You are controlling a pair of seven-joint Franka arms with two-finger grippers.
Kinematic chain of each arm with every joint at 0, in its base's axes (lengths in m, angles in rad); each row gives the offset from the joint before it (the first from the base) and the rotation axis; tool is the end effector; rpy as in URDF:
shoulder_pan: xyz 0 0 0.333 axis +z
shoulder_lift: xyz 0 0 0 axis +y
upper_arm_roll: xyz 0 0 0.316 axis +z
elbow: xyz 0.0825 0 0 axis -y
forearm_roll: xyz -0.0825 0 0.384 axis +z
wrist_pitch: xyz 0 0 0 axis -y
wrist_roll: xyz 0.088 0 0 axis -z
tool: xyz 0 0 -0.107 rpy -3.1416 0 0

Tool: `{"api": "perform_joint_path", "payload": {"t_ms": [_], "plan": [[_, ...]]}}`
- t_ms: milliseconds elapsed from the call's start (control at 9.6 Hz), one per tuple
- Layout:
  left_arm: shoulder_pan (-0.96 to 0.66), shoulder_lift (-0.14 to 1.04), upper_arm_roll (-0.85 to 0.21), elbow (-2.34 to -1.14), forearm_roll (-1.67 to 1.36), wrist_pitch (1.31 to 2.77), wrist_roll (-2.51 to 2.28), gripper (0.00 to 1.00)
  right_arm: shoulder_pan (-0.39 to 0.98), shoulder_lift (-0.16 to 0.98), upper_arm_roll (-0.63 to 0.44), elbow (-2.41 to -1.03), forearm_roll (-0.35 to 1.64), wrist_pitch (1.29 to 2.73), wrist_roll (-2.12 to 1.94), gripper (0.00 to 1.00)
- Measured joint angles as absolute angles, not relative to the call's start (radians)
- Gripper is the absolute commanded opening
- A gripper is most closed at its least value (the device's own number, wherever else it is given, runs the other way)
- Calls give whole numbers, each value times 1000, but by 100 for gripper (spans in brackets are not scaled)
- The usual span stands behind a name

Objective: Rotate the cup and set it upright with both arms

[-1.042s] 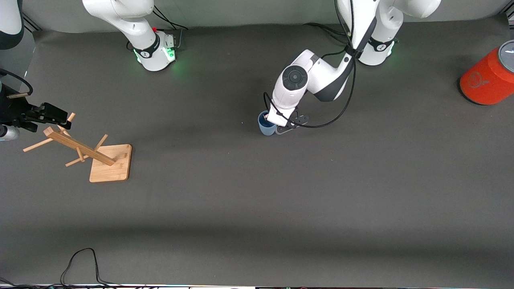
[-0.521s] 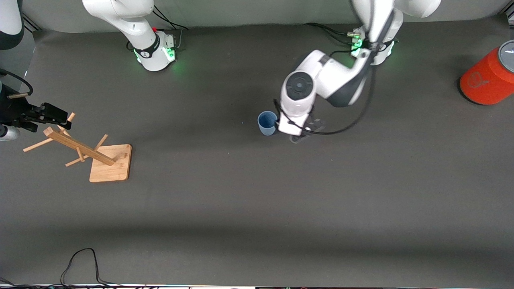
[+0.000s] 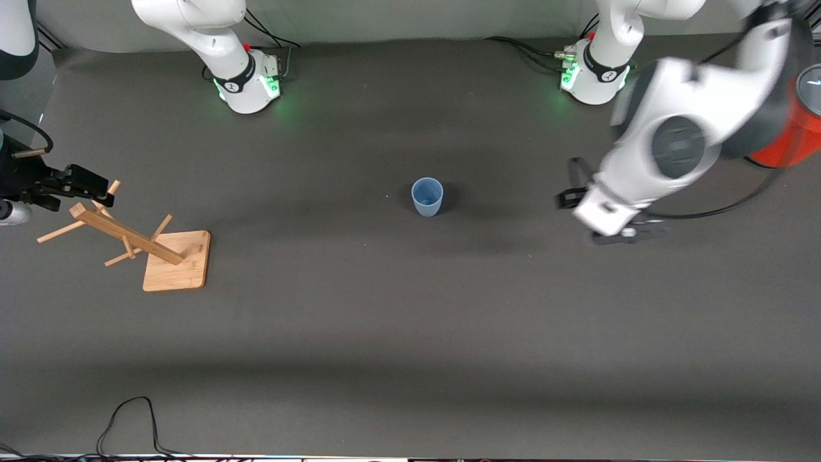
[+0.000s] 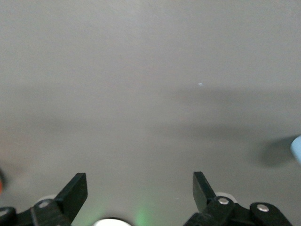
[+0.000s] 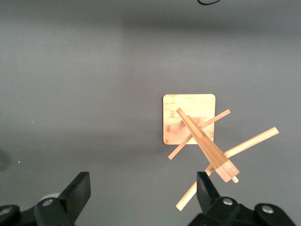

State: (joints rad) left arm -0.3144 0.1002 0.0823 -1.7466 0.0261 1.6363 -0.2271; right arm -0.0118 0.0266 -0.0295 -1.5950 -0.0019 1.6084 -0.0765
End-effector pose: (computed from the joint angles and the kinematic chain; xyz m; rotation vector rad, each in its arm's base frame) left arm 0.5543 -0.1299 0.4911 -3.0459 0.0137 0.3010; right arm 0.5647 -0.0233 0.6014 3.1391 0.0554 -0.0209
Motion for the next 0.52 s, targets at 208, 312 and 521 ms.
{"api": "perform_joint_path", "payload": {"t_ms": [208, 312, 521], "plan": [[-181, 9, 86, -1746, 27, 1648, -45, 100, -12, 27, -30, -1595, -2, 1608, -77, 100], [-140, -27, 87, -1747, 25, 1663, -2, 100, -12, 27, -30, -1595, -2, 1608, -77, 100], [-110, -58, 87, -1747, 16, 1664, 54, 100, -12, 27, -30, -1595, -2, 1608, -77, 100]]}}
